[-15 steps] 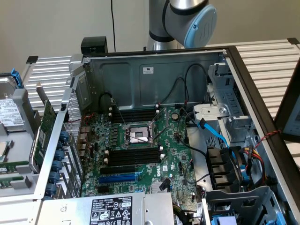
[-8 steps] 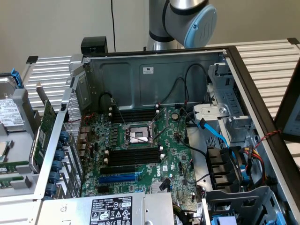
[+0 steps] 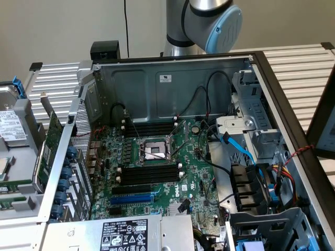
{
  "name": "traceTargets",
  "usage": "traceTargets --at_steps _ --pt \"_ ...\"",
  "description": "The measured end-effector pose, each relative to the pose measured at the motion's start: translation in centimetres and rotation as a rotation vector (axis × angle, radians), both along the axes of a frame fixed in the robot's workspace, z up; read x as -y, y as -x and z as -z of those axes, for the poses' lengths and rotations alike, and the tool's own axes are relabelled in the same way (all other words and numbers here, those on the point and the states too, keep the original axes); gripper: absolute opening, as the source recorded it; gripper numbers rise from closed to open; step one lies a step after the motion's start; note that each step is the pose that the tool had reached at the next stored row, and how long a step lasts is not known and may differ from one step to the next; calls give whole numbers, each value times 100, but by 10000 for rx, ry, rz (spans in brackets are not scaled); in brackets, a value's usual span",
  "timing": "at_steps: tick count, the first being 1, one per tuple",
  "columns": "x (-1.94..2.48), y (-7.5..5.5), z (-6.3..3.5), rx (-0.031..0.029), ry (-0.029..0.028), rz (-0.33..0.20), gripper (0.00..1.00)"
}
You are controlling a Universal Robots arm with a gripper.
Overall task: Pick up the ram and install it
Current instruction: 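Pick up the ram and move it above insertion slot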
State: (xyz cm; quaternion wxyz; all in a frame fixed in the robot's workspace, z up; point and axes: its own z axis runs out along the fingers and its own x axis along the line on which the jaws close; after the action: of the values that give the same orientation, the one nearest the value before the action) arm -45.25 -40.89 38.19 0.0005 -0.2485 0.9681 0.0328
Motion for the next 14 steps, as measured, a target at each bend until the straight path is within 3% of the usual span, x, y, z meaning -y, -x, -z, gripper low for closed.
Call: traceTargets --at_steps 14 --pt "0 0 7 0 0 -2539 11"
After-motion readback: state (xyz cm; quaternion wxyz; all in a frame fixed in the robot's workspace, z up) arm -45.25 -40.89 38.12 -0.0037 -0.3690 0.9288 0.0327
